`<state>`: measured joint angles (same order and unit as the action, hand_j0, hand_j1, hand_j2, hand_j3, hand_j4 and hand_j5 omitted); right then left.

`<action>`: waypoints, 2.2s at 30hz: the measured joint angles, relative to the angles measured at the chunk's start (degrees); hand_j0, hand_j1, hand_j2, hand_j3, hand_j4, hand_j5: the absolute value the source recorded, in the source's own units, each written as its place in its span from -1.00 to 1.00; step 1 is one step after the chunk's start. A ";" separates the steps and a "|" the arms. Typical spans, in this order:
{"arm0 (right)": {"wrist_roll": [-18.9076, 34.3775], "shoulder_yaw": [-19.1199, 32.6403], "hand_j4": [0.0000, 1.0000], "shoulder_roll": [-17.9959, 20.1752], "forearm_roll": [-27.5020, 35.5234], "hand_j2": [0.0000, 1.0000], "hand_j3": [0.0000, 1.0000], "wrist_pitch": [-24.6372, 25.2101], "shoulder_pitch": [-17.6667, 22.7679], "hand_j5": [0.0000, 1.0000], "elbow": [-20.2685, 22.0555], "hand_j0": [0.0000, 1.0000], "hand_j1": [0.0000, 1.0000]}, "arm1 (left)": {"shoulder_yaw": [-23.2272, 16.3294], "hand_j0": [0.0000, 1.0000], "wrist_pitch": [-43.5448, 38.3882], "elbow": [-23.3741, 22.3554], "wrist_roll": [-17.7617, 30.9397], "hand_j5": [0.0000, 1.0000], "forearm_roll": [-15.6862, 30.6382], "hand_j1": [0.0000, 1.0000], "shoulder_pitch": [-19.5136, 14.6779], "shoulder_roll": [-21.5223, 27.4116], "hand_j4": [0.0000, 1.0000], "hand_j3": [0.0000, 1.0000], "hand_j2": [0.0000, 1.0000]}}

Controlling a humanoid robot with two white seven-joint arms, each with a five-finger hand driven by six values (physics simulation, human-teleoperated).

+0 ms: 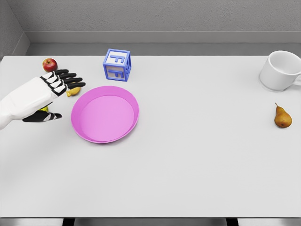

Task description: Put the lemon on the plate with left arm

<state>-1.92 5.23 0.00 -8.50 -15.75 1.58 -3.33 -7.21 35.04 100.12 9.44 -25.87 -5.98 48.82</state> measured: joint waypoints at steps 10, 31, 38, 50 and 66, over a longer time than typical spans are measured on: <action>-0.02 -2.46 1.00 0.00 -0.05 1.00 1.00 0.02 0.44 1.00 -0.22 1.00 1.00 | -0.01 1.00 0.00 -0.62 0.00 1.00 0.02 1.00 -0.26 0.10 1.00 1.00 1.00; -0.02 -2.61 1.00 0.00 -0.04 1.00 1.00 0.02 0.44 1.00 -0.24 1.00 1.00 | -3.30 1.00 -11.28 -18.17 24.75 1.00 5.84 1.00 -24.78 -8.32 1.00 1.00 1.00; -0.02 -2.60 1.00 0.00 -0.04 1.00 1.00 0.02 0.35 1.00 -0.23 1.00 1.00 | -7.30 1.00 -11.98 -29.91 25.51 1.00 5.74 1.00 -28.12 -14.41 1.00 1.00 1.00; -0.02 -2.60 1.00 0.00 -0.04 1.00 1.00 0.02 0.44 1.00 -0.26 1.00 1.00 | -8.32 1.00 -11.93 -39.49 25.59 1.00 -0.09 1.00 -30.23 -18.43 1.00 1.00 1.00; -0.02 -2.60 1.00 0.00 -0.04 1.00 1.00 0.02 0.35 1.00 -0.23 1.00 1.00 | -8.41 1.00 -12.09 -45.51 25.59 1.00 -4.57 1.00 -32.43 -19.62 1.00 1.00 1.00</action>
<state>-1.94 2.62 0.00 -8.54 -15.73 1.93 -3.55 -15.62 22.95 54.60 35.03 -30.43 -38.41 29.20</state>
